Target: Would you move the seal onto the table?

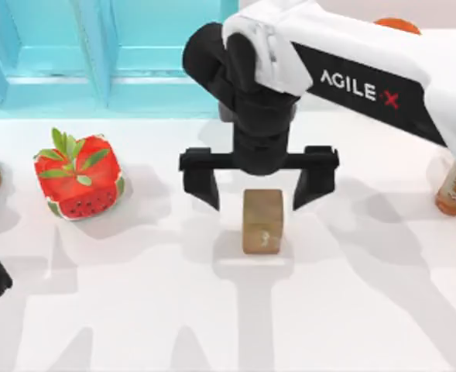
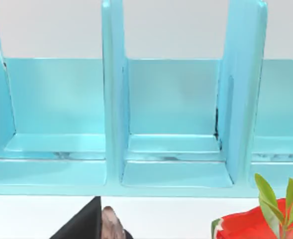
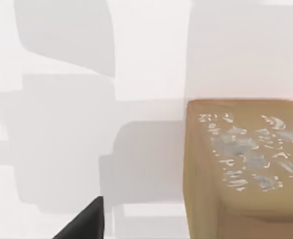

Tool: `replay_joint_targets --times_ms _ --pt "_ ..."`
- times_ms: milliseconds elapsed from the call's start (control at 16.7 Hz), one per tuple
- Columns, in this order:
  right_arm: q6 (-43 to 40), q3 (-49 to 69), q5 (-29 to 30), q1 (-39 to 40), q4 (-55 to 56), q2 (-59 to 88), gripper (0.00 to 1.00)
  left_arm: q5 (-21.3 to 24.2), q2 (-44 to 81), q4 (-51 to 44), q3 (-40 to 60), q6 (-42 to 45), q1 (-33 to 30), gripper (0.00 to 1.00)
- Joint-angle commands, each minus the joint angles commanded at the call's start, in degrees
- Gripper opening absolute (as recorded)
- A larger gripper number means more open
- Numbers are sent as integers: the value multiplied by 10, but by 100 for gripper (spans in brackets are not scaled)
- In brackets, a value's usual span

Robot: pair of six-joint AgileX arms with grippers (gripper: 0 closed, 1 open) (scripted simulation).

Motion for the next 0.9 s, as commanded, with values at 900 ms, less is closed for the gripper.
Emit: replay_joint_targets --times_ms 900 --pt "-2 359 0 -6 -308 47 100 0 0 0 0 0 0 100"
